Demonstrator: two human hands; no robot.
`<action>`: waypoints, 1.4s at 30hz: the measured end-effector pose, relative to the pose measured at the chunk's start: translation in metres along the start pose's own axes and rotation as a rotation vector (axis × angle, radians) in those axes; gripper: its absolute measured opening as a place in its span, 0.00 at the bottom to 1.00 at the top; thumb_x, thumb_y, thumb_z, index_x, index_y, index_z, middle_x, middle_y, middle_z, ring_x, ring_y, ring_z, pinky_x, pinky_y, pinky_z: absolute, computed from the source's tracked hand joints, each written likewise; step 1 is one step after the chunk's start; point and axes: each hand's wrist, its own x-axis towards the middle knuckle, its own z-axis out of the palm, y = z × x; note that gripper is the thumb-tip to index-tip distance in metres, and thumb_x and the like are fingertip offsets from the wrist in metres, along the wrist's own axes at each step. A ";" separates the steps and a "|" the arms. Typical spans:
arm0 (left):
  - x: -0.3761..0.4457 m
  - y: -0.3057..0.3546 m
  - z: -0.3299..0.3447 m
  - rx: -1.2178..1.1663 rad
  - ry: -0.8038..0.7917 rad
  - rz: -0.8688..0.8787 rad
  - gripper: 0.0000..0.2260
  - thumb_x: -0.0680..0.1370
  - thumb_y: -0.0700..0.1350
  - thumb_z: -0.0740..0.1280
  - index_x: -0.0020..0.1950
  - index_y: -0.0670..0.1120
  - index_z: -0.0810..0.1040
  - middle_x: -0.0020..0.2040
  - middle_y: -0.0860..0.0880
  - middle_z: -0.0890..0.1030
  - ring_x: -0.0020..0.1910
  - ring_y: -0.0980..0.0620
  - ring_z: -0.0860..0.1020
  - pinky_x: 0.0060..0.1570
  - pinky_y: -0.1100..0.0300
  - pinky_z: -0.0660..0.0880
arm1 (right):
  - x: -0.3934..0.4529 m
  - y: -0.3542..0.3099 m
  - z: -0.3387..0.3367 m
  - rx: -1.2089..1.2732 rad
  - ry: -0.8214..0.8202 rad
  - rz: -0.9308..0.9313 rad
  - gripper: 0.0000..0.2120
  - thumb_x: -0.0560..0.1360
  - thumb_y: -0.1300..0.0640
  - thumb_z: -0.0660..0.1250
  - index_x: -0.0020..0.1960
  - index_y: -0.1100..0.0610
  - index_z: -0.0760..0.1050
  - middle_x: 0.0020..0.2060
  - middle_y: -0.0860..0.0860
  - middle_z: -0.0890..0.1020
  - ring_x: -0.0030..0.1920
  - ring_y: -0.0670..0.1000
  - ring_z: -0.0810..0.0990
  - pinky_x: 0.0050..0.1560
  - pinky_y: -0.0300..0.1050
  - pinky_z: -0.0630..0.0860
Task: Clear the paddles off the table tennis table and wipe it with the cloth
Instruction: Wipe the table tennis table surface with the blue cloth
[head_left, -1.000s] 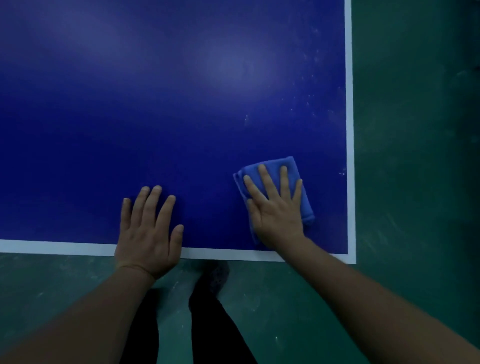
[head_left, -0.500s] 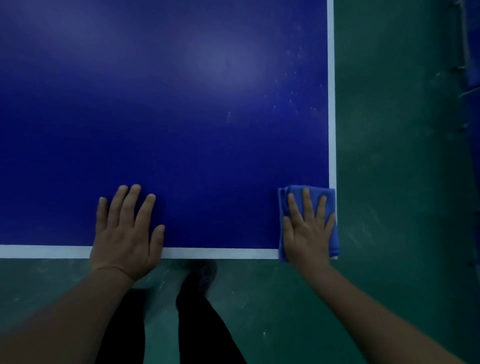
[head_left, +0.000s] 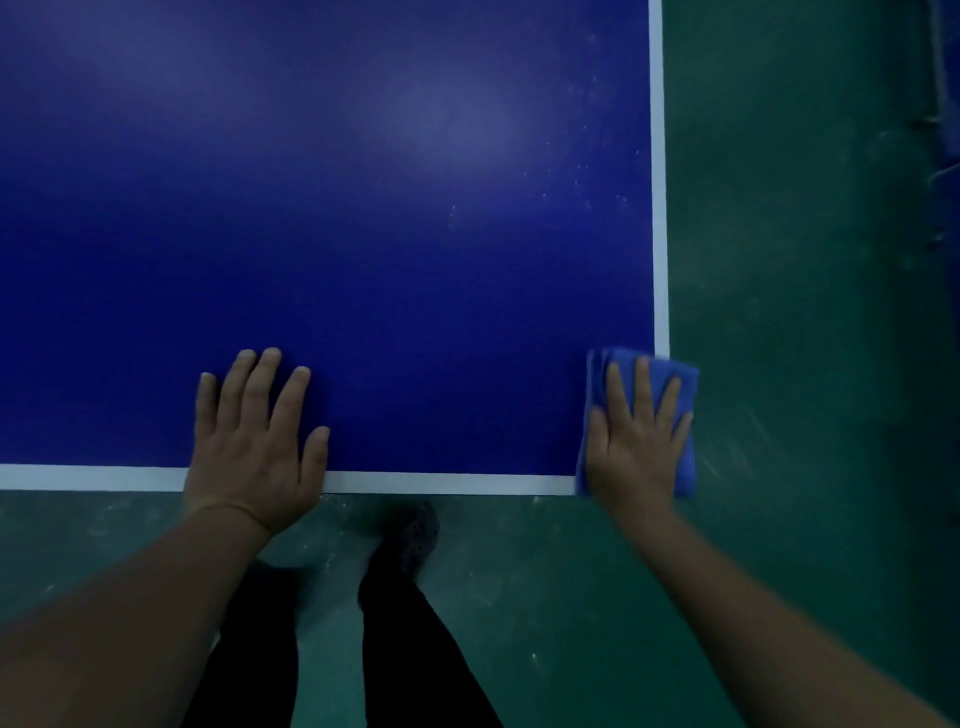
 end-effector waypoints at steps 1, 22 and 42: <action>0.000 0.000 0.000 0.000 0.000 -0.002 0.31 0.79 0.57 0.52 0.75 0.39 0.67 0.77 0.37 0.62 0.78 0.37 0.57 0.77 0.37 0.46 | -0.024 0.005 0.003 -0.019 -0.016 -0.013 0.29 0.80 0.41 0.46 0.81 0.41 0.46 0.82 0.45 0.47 0.81 0.58 0.41 0.77 0.65 0.41; 0.000 -0.003 -0.001 -0.015 -0.030 -0.007 0.29 0.79 0.57 0.53 0.75 0.41 0.68 0.77 0.38 0.64 0.78 0.39 0.58 0.76 0.36 0.50 | -0.007 -0.066 0.003 -0.152 -0.122 -0.051 0.30 0.78 0.35 0.38 0.79 0.37 0.38 0.80 0.42 0.40 0.79 0.56 0.33 0.76 0.68 0.36; 0.003 0.000 -0.003 -0.099 -0.021 -0.028 0.27 0.78 0.54 0.55 0.71 0.40 0.74 0.75 0.38 0.68 0.77 0.40 0.61 0.73 0.36 0.54 | 0.066 -0.304 0.034 -0.142 -0.091 -0.510 0.27 0.83 0.41 0.46 0.81 0.40 0.46 0.82 0.48 0.47 0.80 0.62 0.39 0.74 0.72 0.37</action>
